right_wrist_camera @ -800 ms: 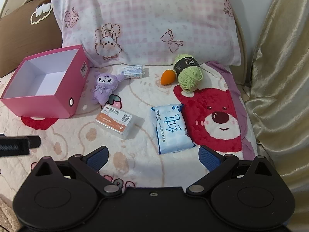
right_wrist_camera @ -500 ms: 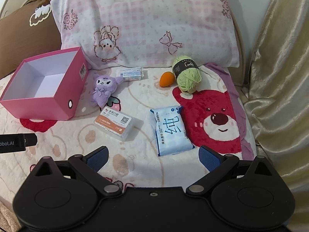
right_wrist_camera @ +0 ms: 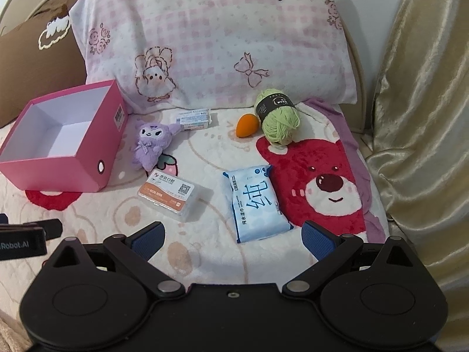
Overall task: Organize objects
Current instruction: 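Move the right tool toward the clear orange-labelled box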
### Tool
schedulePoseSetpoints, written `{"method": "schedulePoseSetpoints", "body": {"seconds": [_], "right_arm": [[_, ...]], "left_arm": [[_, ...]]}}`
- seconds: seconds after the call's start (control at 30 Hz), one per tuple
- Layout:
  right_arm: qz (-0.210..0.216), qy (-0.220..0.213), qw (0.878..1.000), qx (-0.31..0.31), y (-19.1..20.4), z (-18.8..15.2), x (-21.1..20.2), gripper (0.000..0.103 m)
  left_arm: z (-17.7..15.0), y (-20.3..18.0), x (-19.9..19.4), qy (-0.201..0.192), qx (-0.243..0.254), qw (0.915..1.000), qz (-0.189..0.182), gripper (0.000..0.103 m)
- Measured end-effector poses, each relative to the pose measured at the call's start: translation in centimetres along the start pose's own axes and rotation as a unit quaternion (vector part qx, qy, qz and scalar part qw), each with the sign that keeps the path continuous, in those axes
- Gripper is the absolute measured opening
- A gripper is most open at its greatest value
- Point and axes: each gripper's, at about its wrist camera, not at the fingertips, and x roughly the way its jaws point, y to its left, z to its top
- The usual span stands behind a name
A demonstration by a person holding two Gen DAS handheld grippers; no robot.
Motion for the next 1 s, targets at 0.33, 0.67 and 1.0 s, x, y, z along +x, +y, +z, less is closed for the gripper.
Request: {"method": "schedulePoseSetpoints", "body": {"seconds": [0.33,0.67,1.0], "right_arm": [[0.032,0.017,0.999,0.016,0.0,-0.5,0.8,0.096],[0.028,0.006,1.000,0.004,-0.1,-0.4,0.4,0.096],[0.070,0.015,0.997,0.004,-0.8,0.2,0.1,0.096]], "left_arm": [[-0.4,-0.4,0.4,0.007,-0.002,0.9995,-0.032,0.103],[-0.5,-1.1,0.1,-0.002,0.020,0.9992,-0.034,0.102],[-0.9,-1.6,0.4,-0.002,0.052,0.9985,0.013,0.099]]}}
